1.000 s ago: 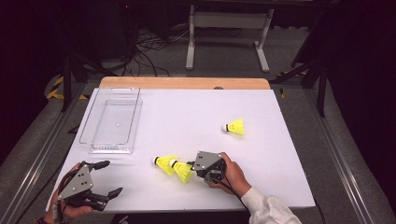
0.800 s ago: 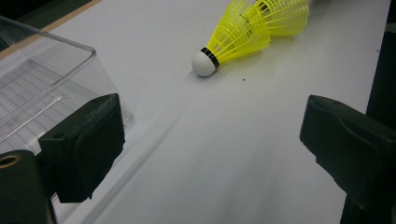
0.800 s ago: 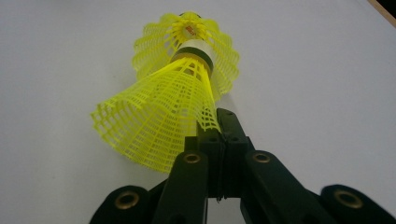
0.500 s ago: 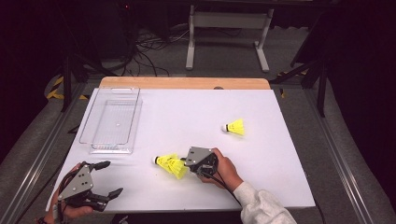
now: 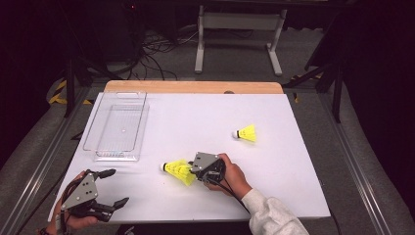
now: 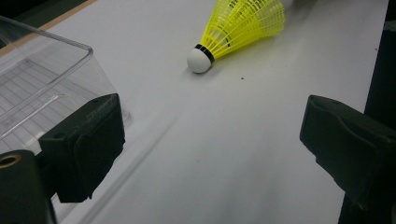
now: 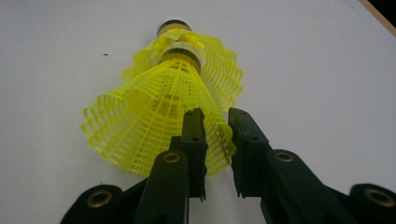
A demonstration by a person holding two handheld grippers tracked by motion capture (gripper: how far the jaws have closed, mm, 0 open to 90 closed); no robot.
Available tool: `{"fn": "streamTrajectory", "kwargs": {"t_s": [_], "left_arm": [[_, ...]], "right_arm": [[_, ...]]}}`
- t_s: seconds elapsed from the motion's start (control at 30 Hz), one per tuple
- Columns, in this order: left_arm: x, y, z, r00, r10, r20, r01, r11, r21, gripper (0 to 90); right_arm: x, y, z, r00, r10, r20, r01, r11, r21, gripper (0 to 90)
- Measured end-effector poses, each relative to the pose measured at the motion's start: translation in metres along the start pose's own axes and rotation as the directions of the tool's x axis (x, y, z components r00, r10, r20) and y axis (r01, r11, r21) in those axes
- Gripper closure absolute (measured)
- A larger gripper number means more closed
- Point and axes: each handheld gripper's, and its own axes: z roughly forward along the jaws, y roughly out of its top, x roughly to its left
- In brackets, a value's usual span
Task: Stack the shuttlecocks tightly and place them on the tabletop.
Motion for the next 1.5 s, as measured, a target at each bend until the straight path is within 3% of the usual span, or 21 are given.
{"fn": "streamTrajectory", "kwargs": {"t_s": [0.33, 0.5, 0.97, 1.27, 1.5], "left_arm": [[0.0, 0.0, -0.001, 1.0, 0.004, -0.003, -0.004, 1.0, -0.001, 7.6], [-0.001, 0.001, -0.001, 1.0, 0.008, 0.0, -0.008, 1.0, -0.001, 7.7], [-0.002, 0.002, -0.004, 0.9998, 0.02, -0.011, -0.02, 0.9998, -0.005, 7.5], [-0.002, 0.002, -0.004, 0.9997, 0.021, -0.01, -0.021, 0.9998, -0.005, 7.6], [-0.003, 0.002, -0.003, 0.9997, 0.024, -0.007, -0.024, 0.9997, -0.001, 7.6]], "right_arm": [[-0.003, -0.002, -0.005, 0.9989, 0.039, 0.024, -0.039, 0.999, 0.006, 56.8], [-0.005, -0.005, -0.025, 0.9957, 0.084, 0.039, -0.083, 0.996, -0.032, 49.8], [0.016, -0.019, -0.06, 0.9909, 0.134, 0.01, -0.133, 0.99, -0.049, 46.4], [0.026, -0.022, -0.06, 0.9905, 0.136, -0.019, -0.137, 0.99, -0.017, 52.7], [0.035, -0.017, -0.044, 0.9894, 0.136, -0.052, -0.136, 0.991, -0.003, 57.7]]}}
